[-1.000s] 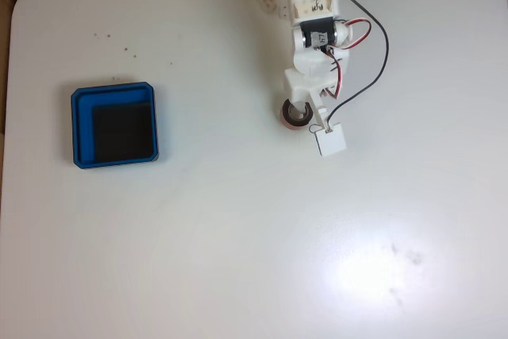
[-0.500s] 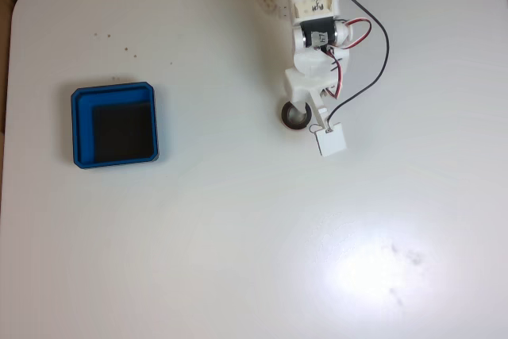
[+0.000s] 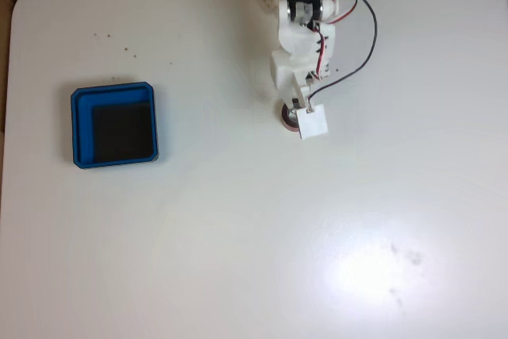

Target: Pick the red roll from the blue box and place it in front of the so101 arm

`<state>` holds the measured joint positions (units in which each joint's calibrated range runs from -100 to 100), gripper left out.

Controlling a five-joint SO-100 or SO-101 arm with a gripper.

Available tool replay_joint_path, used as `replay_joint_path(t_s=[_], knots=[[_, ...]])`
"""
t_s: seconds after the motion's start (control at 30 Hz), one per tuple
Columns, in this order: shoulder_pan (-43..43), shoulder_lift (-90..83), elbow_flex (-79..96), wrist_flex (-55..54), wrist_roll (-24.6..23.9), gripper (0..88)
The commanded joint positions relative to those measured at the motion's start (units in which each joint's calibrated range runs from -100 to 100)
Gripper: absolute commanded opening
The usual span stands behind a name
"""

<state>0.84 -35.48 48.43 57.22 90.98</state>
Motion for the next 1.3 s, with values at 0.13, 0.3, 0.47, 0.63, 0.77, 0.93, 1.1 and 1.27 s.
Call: replay_joint_path(t_s=[0.13, 0.3, 0.47, 0.63, 0.77, 0.93, 1.1, 1.27], knots=[[0.9, -25.1, 9.0, -1.1, -0.3, 10.2], [0.8, -39.0, 18.3, -1.7, -0.3, 10.2], [1.0, -52.1, 33.6, -10.0, -0.3, 10.2], [1.1, -58.4, 48.4, -21.3, 0.2, 10.2], [1.1, -59.2, 51.5, -23.9, -0.1, 10.2], [1.0, -61.6, 51.5, -23.9, 0.0, 10.2], [0.8, -63.4, 51.5, -23.8, 0.3, 10.2], [0.4, -63.5, 51.5, -23.8, 0.4, 10.2]])
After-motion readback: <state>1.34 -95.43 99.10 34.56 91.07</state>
